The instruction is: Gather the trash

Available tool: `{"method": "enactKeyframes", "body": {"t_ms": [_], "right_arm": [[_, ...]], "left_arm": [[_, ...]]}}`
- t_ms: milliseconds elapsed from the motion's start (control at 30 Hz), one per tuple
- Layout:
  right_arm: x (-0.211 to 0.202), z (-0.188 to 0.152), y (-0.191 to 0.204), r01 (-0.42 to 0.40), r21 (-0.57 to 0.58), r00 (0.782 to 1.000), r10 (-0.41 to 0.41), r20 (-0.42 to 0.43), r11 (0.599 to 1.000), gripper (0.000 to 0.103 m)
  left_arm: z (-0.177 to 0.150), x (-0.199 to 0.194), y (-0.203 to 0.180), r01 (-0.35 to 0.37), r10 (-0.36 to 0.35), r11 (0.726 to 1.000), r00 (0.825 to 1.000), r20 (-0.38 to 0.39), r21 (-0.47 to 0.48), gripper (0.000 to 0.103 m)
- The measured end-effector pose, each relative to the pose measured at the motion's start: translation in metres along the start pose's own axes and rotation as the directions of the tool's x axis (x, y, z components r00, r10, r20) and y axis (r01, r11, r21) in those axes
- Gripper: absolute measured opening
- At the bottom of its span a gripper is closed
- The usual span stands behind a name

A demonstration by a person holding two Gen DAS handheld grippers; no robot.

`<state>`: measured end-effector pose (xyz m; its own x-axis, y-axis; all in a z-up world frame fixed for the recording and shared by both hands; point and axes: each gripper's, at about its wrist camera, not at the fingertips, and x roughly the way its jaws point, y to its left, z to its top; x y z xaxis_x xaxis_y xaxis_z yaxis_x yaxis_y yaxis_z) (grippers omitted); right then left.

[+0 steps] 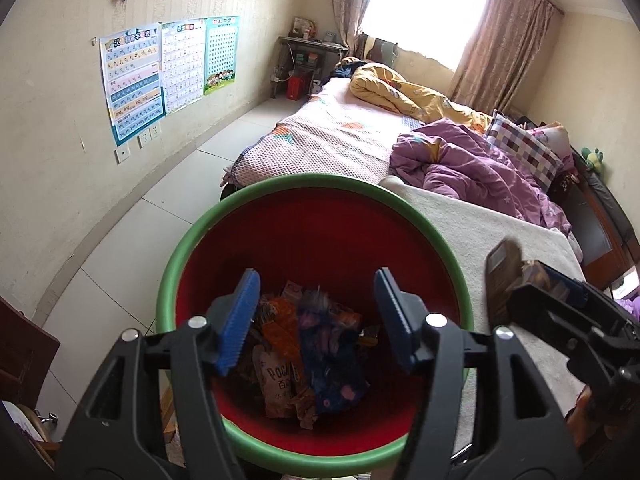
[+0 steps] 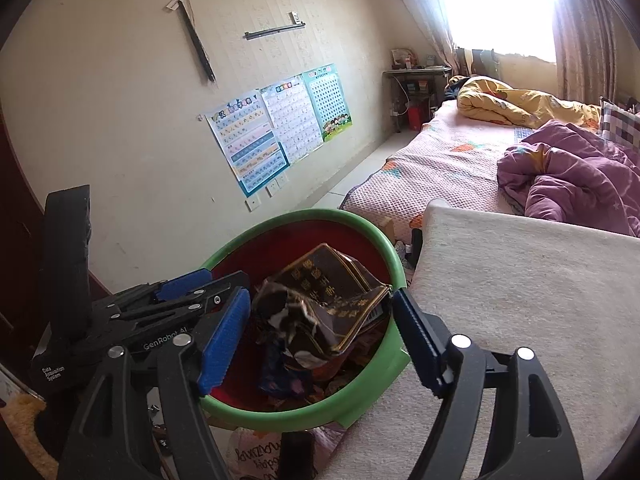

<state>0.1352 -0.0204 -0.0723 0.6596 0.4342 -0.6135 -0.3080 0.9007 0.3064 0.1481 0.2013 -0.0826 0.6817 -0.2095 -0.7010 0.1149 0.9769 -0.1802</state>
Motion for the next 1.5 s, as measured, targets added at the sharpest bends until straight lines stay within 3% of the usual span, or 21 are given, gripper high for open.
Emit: {"method": "enactKeyframes", "body": {"t_ms": [133,300,400,567,633,733,933,1300,1500], "right_arm": [[-0.009,0.0,-0.002,0.012,-0.004,0.999,-0.012,0.034,1.0,0.076],[-0.029,-0.001,-0.006,0.048,-0.01,0.993,-0.047,0.111,0.999,0.087],[-0.043,-0.001,-0.01,0.076,-0.014,0.984,-0.073,0.161,0.997,0.09],[-0.069,-0.004,-0.017,0.111,-0.003,0.957,-0.106,0.269,0.994,0.097],[-0.077,-0.003,-0.02,0.136,0.0,0.942,-0.129,0.31,0.991,0.097],[-0.086,-0.003,-0.02,0.208,0.0,0.914,-0.194,0.356,0.978,0.097],[-0.094,-0.009,-0.019,0.24,-0.017,0.894,-0.214,0.394,0.971,0.097],[-0.082,-0.021,-0.031,0.262,0.015,0.916,-0.253,0.312,0.965,0.097],[-0.087,-0.022,-0.036,0.276,0.029,0.911,-0.271,0.309,0.961,0.097]], "left_arm": [[0.001,-0.006,0.002,-0.016,0.016,1.0,1.0,0.021,-0.018,0.072],[0.002,-0.025,-0.003,-0.054,0.055,0.998,0.992,0.115,-0.012,0.081],[0.004,-0.041,-0.009,-0.078,0.08,0.997,0.975,0.205,-0.015,0.096],[0.006,-0.066,-0.027,-0.147,0.151,0.988,0.926,0.345,-0.038,0.098],[0.007,-0.071,-0.031,-0.154,0.156,0.987,0.917,0.367,-0.033,0.098],[0.009,-0.071,-0.035,-0.159,0.154,0.987,0.924,0.351,-0.014,0.098],[0.006,-0.064,-0.041,-0.144,0.136,0.99,0.942,0.306,0.002,0.098],[0.007,-0.054,-0.045,-0.11,0.106,0.994,0.966,0.237,0.005,0.098],[0.007,-0.052,-0.052,-0.094,0.087,0.995,0.973,0.215,0.023,0.098]]}}
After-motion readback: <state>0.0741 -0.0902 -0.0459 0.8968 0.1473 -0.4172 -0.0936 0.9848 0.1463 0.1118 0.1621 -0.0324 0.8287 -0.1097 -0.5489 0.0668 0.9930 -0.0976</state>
